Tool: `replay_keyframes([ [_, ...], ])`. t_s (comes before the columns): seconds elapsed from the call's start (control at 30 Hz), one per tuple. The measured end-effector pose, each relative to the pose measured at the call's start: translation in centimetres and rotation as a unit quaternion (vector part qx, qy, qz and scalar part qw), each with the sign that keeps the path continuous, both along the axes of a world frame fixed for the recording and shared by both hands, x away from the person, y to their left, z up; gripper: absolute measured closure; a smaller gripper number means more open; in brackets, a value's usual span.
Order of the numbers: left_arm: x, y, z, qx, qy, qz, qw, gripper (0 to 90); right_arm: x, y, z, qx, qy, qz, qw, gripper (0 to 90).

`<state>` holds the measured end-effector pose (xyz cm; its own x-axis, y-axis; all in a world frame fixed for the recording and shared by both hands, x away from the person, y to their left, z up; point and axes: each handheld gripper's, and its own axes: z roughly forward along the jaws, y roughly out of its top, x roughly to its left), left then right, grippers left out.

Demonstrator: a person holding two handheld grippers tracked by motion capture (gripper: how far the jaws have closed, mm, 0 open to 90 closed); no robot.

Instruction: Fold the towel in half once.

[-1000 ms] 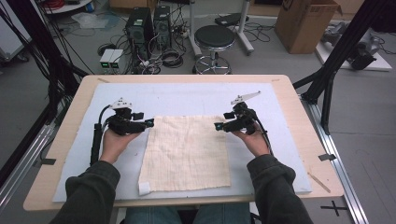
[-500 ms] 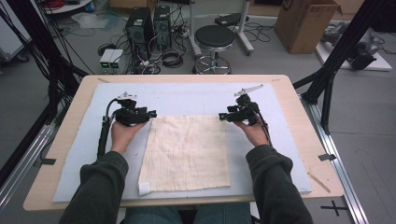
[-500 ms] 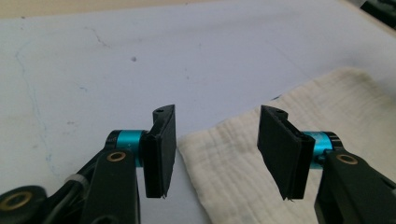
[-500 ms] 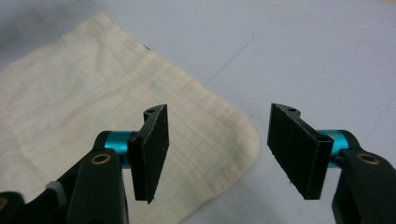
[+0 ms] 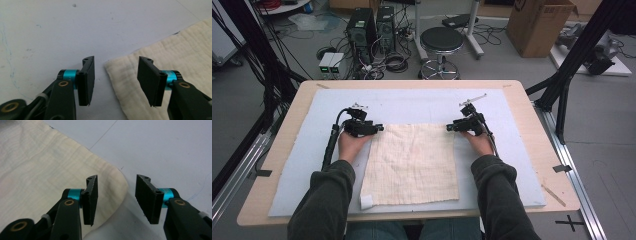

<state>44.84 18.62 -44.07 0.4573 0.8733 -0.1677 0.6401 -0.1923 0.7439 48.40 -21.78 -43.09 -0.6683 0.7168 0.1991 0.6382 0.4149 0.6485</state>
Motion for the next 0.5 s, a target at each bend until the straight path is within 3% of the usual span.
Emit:
replay_keyframes([
  [0.07,-0.03,-0.24,-0.09,0.004,-0.004,0.004,1.0,56.9,0.13,0.05,-0.24,-0.004,0.003,0.0,1.0,57.1],
  [0.2,-0.26,-0.86,-0.08,0.036,-0.017,0.001,0.9992,67.7,0.12,0.25,-0.35,0.0,0.002,0.005,1.0,65.5],
  [0.27,-0.24,-0.85,-0.1,0.025,-0.013,0.001,0.9996,79.7,0.04,0.52,-0.31,-0.005,-0.001,0.008,1.0,72.2],
  [0.33,-0.28,-0.89,-0.04,0.026,-0.01,-0.005,0.9996,85.5,0.01,0.71,-0.3,-0.009,0.0,0.016,0.9998,78.1],
  [0.5,-0.35,-0.55,0.4,0.016,-0.015,-0.004,0.9998,86.8,-0.08,0.93,-0.02,-0.005,0.0,0.034,0.9994,84.0],
])
